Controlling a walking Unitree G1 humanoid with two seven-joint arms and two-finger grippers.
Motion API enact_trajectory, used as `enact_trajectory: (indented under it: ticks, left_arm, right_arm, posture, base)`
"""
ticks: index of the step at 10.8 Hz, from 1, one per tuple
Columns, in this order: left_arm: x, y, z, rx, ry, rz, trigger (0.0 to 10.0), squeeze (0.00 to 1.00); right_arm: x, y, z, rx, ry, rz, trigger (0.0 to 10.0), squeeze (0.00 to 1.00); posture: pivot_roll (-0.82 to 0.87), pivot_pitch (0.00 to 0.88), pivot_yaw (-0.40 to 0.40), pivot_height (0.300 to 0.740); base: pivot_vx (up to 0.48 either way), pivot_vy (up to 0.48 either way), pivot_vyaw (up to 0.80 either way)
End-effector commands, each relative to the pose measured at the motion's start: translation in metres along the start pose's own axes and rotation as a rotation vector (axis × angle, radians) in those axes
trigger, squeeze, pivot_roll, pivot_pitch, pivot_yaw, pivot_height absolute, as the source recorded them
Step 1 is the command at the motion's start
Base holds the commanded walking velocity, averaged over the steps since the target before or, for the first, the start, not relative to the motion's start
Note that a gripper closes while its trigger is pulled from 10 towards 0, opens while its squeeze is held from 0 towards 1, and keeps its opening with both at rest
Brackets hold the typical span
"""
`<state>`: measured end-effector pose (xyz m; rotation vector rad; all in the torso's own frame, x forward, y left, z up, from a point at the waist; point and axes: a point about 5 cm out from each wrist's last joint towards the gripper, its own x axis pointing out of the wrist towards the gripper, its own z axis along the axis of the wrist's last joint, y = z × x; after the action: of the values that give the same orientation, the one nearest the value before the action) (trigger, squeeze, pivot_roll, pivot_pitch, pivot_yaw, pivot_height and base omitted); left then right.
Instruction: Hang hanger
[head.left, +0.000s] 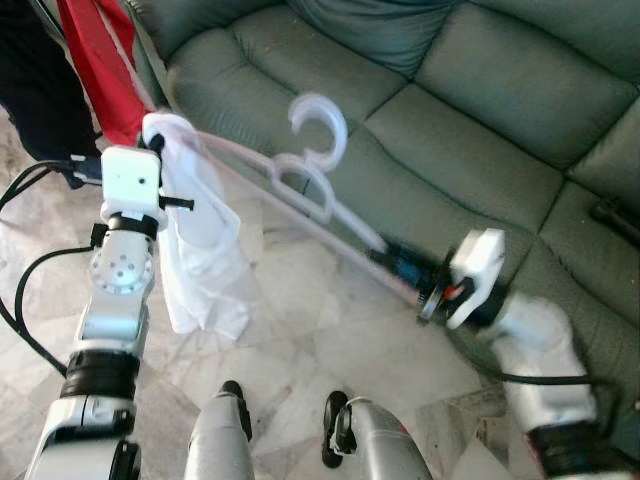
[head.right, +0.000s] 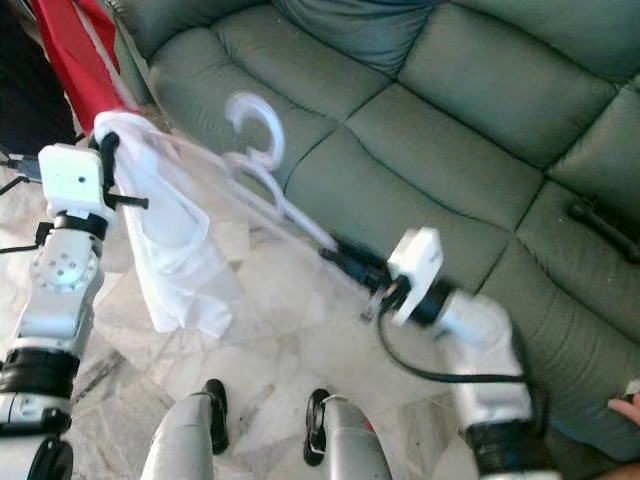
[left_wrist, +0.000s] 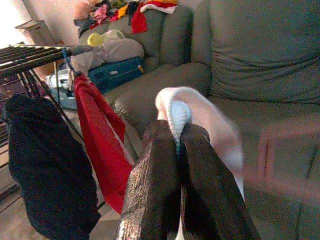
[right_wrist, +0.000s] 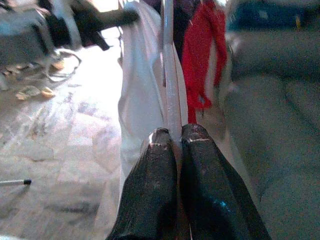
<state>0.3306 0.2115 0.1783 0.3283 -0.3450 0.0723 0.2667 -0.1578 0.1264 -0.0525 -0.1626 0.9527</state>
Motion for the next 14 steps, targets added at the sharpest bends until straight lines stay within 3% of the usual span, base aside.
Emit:
enact_trajectory:
  ticks: [1, 4, 6, 7, 10, 12, 14]
  left_arm:
    - [-0.001, -0.002, 0.009, 0.011, -0.047, -0.019, 0.0, 0.0]
    - [-0.001, -0.017, 0.029, 0.012, -0.124, -0.103, 0.0, 0.0]
    - [-0.01, -0.044, 0.038, 0.08, -0.193, -0.284, 0.0, 0.0]
    - [-0.013, -0.047, 0.034, 0.129, -0.181, -0.325, 0.0, 0.0]
    - [-0.011, -0.033, 0.011, 0.282, -0.073, -0.358, 0.0, 0.0]
    - [-0.007, -0.026, 0.008, 0.402, -0.093, -0.408, 0.0, 0.0]
    - [-0.01, -0.029, 0.007, 0.443, -0.122, -0.511, 0.0, 0.0]
  right_arm:
    - [0.0, 0.001, -0.006, 0.019, 0.028, -0.022, 10.0, 0.0]
    - [0.005, 0.001, -0.015, 0.058, 0.042, -0.052, 10.0, 0.0]
    - [0.015, -0.001, -0.011, 0.091, 0.016, -0.025, 10.0, 0.0]
    - [0.014, -0.003, -0.005, 0.08, 0.006, -0.011, 10.0, 0.0]
    - [-0.017, -0.013, 0.014, 0.031, 0.081, 0.067, 10.0, 0.0]
    - [-0.041, -0.013, 0.023, 0.092, 0.16, 0.149, 10.0, 0.0]
    - [-0.06, -0.016, 0.032, 0.121, 0.241, 0.207, 10.0, 0.0]
  posture:
    - [0.02, 0.247, -0.072, 0.74]
    - [0.04, 0.254, -0.07, 0.74]
    - [0.04, 0.254, -0.074, 0.74]
    - [0.05, 0.254, -0.075, 0.74]
    - [0.03, 0.255, -0.069, 0.74]
    - [0.02, 0.254, -0.065, 0.74]
    - [0.02, 0.255, -0.063, 0.74]
  base:
    - [0.0, 0.0, 0.0]
    - [0.0, 0.0, 0.0]
    - [0.0, 0.0, 0.0]
    - [0.0, 0.0, 0.0]
    - [0.0, 0.0, 0.0]
    - [0.0, 0.0, 0.0]
    - [0.0, 0.0, 0.0]
